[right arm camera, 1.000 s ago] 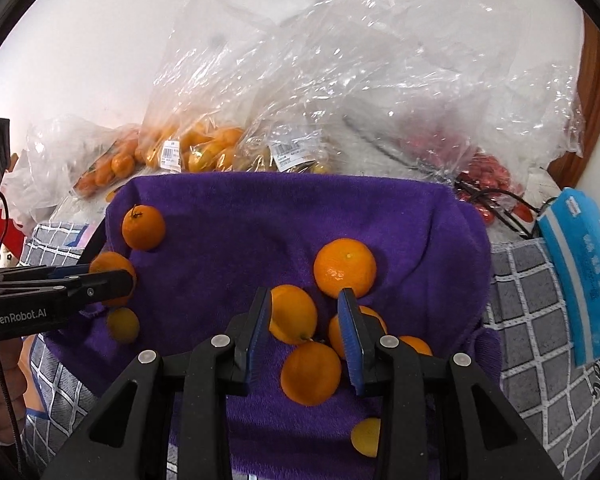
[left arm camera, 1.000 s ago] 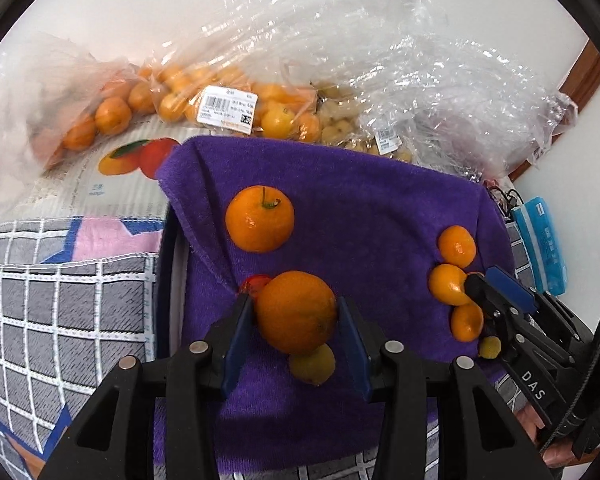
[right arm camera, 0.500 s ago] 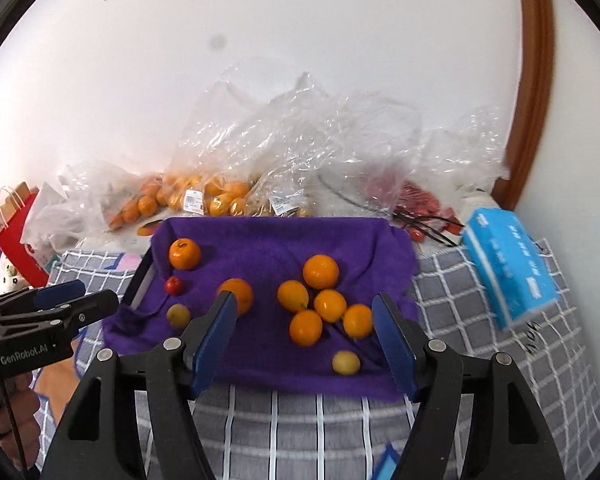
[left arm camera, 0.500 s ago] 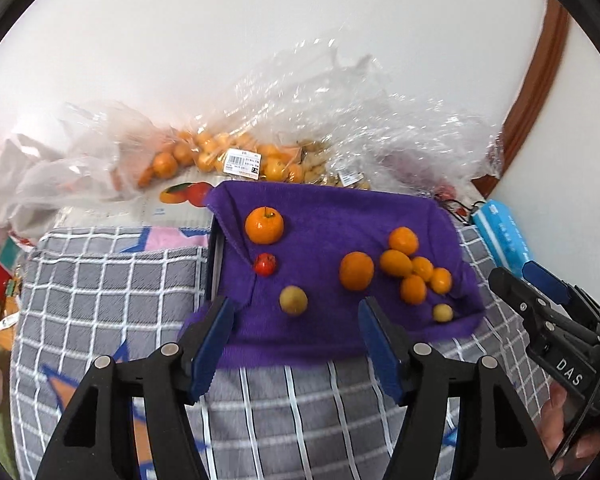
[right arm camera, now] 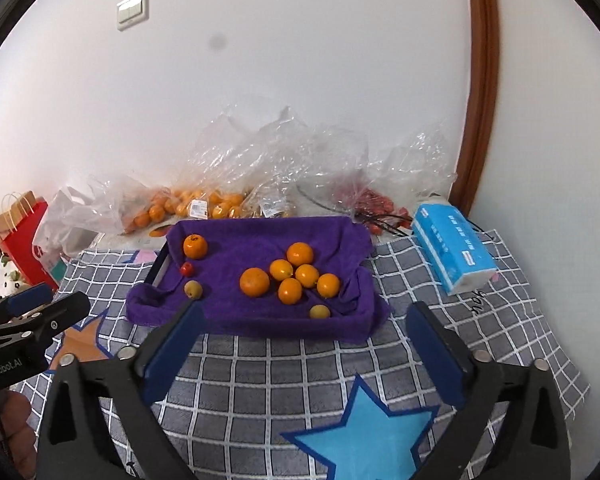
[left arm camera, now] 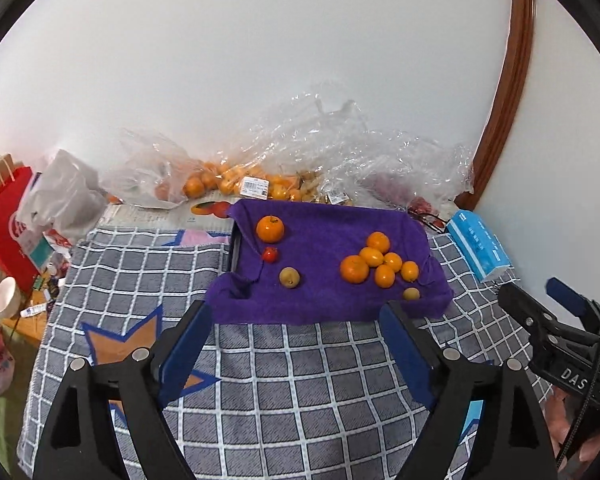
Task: Organize fruits
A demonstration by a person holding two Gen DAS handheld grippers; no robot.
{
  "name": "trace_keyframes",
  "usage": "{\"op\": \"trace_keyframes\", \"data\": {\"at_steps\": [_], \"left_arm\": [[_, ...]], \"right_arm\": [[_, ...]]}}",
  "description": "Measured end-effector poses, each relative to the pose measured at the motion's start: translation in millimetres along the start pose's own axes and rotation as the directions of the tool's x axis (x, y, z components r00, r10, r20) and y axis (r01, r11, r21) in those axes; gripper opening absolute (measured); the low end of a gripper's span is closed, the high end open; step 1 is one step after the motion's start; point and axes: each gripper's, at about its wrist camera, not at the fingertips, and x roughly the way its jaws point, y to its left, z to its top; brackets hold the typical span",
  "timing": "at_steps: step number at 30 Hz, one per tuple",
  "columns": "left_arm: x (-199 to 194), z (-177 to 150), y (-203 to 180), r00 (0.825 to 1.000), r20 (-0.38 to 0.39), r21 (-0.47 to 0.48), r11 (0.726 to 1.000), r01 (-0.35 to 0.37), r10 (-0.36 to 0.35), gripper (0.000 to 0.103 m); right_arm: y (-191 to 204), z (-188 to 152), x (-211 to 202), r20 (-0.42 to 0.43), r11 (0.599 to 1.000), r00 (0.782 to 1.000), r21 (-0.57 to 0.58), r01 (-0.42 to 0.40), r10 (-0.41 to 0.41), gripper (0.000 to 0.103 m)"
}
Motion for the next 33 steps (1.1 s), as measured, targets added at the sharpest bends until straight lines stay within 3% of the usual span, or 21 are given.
{"op": "trace_keyframes", "data": {"at_steps": [4, 33], "left_arm": [[-11, -8, -7, 0.999, 0.019, 0.015, 0.999, -0.032, 0.031, 0.086], [-23, -20, -13, 0.999, 0.017, 0.018, 0.999, -0.030, 0.030, 0.087]], "right_arm": [[-2, -8, -6, -0.016, 1.000, 1.000, 0.009, -0.011, 0.011, 0.103], [-3, -16, -27, 0.008, 1.000, 1.000, 0.005, 0.006, -0.006, 0.103]]}}
